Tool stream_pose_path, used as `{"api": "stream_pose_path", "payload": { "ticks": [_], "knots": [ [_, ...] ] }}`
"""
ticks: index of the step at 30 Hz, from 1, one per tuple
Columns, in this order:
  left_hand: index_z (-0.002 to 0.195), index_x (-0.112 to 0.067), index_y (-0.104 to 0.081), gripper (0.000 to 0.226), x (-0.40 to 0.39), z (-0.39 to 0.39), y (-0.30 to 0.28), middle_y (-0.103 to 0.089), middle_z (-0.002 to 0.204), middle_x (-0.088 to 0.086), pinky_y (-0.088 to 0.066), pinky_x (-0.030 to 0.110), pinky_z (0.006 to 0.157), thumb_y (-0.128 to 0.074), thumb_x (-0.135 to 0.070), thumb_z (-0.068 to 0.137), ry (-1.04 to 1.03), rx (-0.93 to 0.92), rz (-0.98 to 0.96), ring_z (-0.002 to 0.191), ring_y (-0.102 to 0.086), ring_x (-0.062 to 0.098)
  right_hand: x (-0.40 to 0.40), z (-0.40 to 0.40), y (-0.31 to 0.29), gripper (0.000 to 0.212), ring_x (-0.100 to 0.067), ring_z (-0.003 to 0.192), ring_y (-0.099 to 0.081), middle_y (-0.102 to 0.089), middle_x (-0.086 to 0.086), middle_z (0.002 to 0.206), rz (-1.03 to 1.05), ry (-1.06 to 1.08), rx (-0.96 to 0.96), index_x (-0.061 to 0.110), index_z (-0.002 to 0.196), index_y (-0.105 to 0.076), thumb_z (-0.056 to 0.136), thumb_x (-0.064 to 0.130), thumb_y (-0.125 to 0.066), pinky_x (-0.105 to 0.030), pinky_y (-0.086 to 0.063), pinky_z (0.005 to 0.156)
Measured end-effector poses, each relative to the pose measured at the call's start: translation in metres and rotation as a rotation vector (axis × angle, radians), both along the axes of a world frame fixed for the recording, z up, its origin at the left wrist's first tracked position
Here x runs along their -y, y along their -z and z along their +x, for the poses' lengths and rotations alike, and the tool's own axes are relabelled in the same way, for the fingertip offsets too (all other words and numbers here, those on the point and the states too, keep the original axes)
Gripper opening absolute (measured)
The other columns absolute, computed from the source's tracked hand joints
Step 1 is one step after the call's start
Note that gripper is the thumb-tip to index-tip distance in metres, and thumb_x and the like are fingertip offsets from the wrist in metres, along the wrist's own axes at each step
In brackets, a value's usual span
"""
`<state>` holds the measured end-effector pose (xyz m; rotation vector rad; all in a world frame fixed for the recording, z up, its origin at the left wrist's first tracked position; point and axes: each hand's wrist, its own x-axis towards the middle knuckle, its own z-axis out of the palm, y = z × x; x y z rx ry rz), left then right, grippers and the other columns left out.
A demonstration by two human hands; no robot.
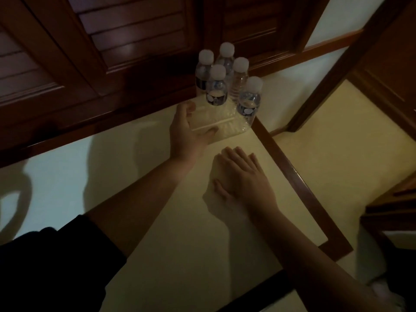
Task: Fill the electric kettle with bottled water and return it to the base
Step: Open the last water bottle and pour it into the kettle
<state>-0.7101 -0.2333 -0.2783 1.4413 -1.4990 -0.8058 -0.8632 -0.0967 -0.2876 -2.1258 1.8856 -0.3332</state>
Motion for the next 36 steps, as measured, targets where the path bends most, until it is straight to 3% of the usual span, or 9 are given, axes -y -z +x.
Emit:
{"api": "stream_pose_path", "payload": {
  "ticks": [6,9,12,15,17,19,21,30,36],
  "knots": [
    [0.131,-0.018,-0.063,0.057,-0.079,0.074,-0.019,-0.063,0.131,0.001,-0.053,0.041,0.1,-0.082,-0.031,0.078,0.166,0.299,0.02,0.12,-0.06,0.021,-0.002,-0.001,-0.003,0.075,-0.016,0.163,-0.01,-0.025,0.008,0.173,0.016,-0.004,-0.004,0.031,0.165,-0.028,0.101,0.068,-0.038,-0.037,0.005,0.13],
    [0.119,-0.025,-0.068,0.05,-0.122,0.116,-0.036,-0.061,0.127,-0.006,-0.053,0.04,0.1,-0.077,-0.044,0.074,0.196,0.322,0.15,0.117,-0.06,0.017,-0.002,0.004,-0.009,0.072,-0.021,0.163,-0.011,-0.024,0.003,0.174,0.031,0.0,-0.032,0.028,0.165,-0.029,0.103,0.063,-0.038,-0.045,-0.001,0.132],
    [0.117,-0.03,-0.069,0.04,-0.165,0.162,-0.057,-0.063,0.124,-0.012,-0.05,0.03,0.098,-0.084,-0.035,0.08,0.171,0.305,0.207,0.113,-0.06,0.007,-0.01,0.029,-0.025,0.063,-0.026,0.16,-0.023,-0.035,0.001,0.17,0.067,0.033,0.075,0.03,0.16,-0.04,0.102,0.052,-0.051,-0.052,-0.017,0.131],
    [0.106,-0.034,-0.073,0.027,-0.204,0.212,-0.078,-0.07,0.111,-0.019,-0.054,0.028,0.087,-0.084,-0.034,0.082,0.092,0.204,0.353,0.101,-0.066,0.004,-0.029,0.083,-0.045,0.058,-0.021,0.142,-0.048,-0.052,0.002,0.155,0.025,-0.094,0.244,0.034,0.152,-0.05,0.097,0.047,-0.064,-0.04,-0.043,0.117],
    [0.096,-0.029,-0.076,0.013,-0.221,0.233,-0.085,-0.076,0.097,-0.012,-0.057,0.031,0.083,-0.083,-0.029,0.085,0.074,0.106,0.449,0.089,-0.071,0.01,-0.041,0.114,-0.053,0.047,-0.012,0.122,-0.063,-0.067,0.006,0.137,0.038,-0.176,0.361,0.032,0.141,-0.062,0.096,0.038,-0.072,-0.031,-0.053,0.103],
    [0.094,-0.026,-0.077,0.008,-0.242,0.259,-0.093,-0.076,0.095,-0.007,-0.058,0.03,0.082,-0.081,-0.026,0.087,0.014,0.06,0.495,0.088,-0.072,0.013,-0.05,0.154,-0.067,0.033,0.0,0.101,-0.07,-0.075,0.017,0.112,0.158,-0.244,0.472,0.038,0.128,-0.069,0.096,0.03,-0.076,-0.028,-0.058,0.088],
    [0.095,-0.028,-0.077,0.009,-0.264,0.285,-0.098,-0.076,0.096,-0.007,-0.057,0.027,0.079,-0.081,-0.027,0.088,-0.051,0.052,0.482,0.088,-0.071,0.013,-0.058,0.191,-0.076,0.027,0.002,0.096,-0.071,-0.075,0.021,0.099,0.237,-0.339,0.518,0.04,0.121,-0.071,0.097,0.029,-0.075,-0.023,-0.057,0.082],
    [0.111,-0.026,-0.072,0.027,-0.366,0.413,-0.116,-0.074,0.105,-0.001,-0.056,0.02,0.077,-0.081,-0.019,0.087,-0.317,-0.106,0.323,0.094,-0.073,0.01,-0.104,0.364,-0.102,0.035,0.002,0.108,-0.065,-0.071,0.023,0.109,0.407,-0.72,0.527,0.044,0.134,-0.065,0.1,0.04,-0.069,-0.025,-0.055,0.093],
    [0.11,-0.026,-0.071,0.024,-0.419,0.513,-0.117,-0.072,0.103,-0.003,-0.058,0.03,0.076,-0.079,-0.022,0.088,-0.49,-0.113,0.291,0.095,-0.073,0.013,-0.139,0.473,-0.094,0.051,0.006,0.114,-0.06,-0.068,0.025,0.119,0.498,-0.774,0.548,0.053,0.143,-0.053,0.094,0.05,-0.066,-0.025,-0.053,0.096]
  ]
}}
